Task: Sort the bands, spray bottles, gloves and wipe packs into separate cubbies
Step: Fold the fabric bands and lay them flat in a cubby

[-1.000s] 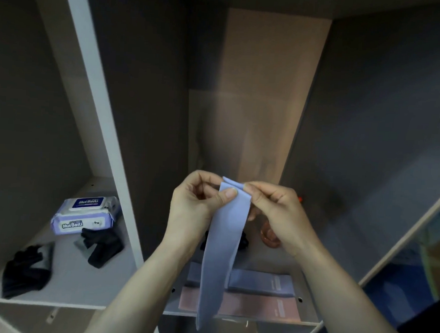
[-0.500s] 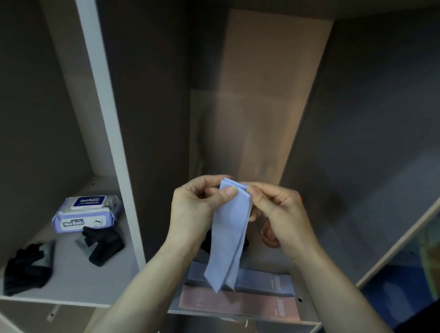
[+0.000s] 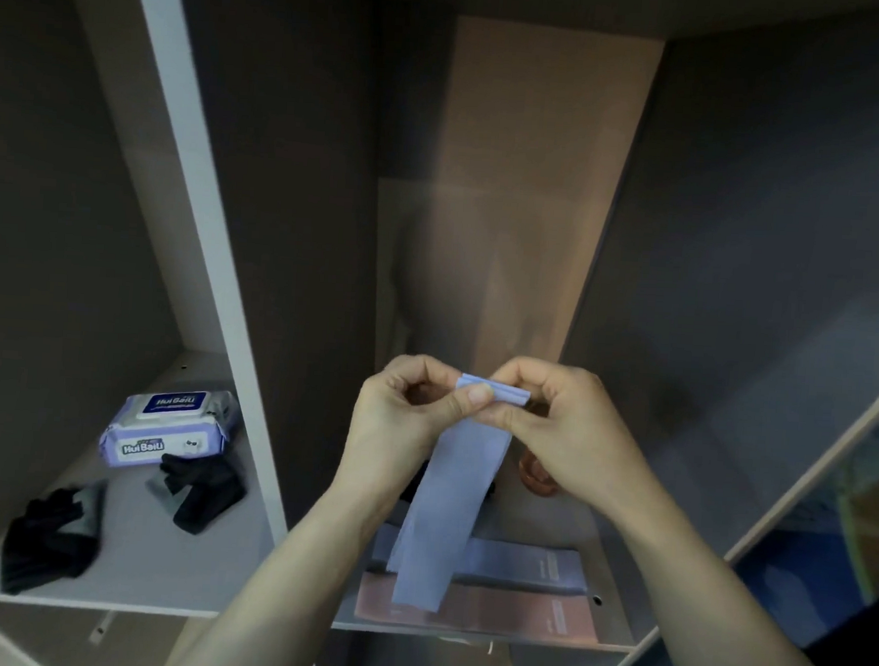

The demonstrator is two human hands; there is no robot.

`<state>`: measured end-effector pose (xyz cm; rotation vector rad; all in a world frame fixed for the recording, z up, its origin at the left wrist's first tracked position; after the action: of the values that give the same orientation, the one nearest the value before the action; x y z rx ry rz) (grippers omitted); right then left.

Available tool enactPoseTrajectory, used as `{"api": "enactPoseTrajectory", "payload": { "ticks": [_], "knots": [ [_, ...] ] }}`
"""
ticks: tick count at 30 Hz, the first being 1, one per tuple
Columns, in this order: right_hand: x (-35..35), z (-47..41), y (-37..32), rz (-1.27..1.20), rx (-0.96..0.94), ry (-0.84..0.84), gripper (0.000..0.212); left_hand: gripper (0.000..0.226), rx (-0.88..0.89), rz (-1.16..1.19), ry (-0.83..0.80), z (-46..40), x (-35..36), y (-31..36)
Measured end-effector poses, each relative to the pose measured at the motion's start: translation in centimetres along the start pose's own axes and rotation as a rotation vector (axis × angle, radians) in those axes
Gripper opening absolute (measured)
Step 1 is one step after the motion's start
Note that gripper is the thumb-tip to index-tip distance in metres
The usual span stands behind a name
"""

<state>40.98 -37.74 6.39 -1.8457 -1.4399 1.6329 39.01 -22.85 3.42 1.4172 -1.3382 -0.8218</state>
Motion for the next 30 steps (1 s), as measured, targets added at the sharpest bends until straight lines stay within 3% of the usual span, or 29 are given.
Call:
{"api": "enactPoseTrajectory", "payload": {
  "ticks": [2,4,5,6,8,10,13,20,24,30],
  "knots": [
    [-0.2,-0.1,-0.1,-0.005,-0.016,0.01,0.015,0.043,-0.006,0.057,-0.107,-0.3,-0.2,-0.4],
    [-0.3,-0.3,-0.4,-0.071,-0.015,-0.015,0.016,0.077,-0.101,0.169,-0.299,-0.6,-0.2,-1.0],
    [-0.3,-0.4,-0.5,-0.096,-0.022,-0.029,0.015,0.083,-0.154,0.178,-0.405,-0.6,-0.1,-1.2],
    [-0.4,-0.4,-0.7,-0.114,-0.033,-0.038,0.015,0.074,-0.188,0.169,-0.515,-0.5,0.2,-1.5],
    [-0.6,-0.4,-1.0,-0.128,-0.042,-0.031,0.014,0.034,-0.195,0.139,-0.674,-0.2,1.1,-1.8],
    [-0.8,-0.5,-1.0,-0.133,-0.037,0.003,0.015,0.015,-0.216,0.155,-0.675,-0.1,1.8,-2.2],
    [-1.1,-0.8,0.0,-0.111,-0.015,0.067,0.021,0.017,-0.325,0.151,-0.638,-0.2,2.1,-3.3],
    [-5.3,-1.2,5.0,-0.251,0.221,0.423,0.019,0.019,-0.557,-0.125,-0.897,-0.3,-0.4,-6.0],
    [-7.5,-0.2,9.5,-0.258,0.366,0.55,0.005,0.021,-0.659,-0.258,-0.827,-0.8,-2.9,-8.2],
    [-5.5,2.7,16.5,-0.394,0.624,0.591,0.009,0.03,-0.705,-0.188,-0.32,-1.2,-5.2,-12.2]
  ]
}}
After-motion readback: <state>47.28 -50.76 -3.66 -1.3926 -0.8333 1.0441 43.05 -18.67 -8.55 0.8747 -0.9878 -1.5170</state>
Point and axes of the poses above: each hand's wrist, its own z-axis away from the middle knuckle, its own x-axis out of the palm, y = z × x, the point moved 2 cm from there along -z, towards the middle knuckle, and after that the axes turned 4 degrees about z, right-handed, at the moved point
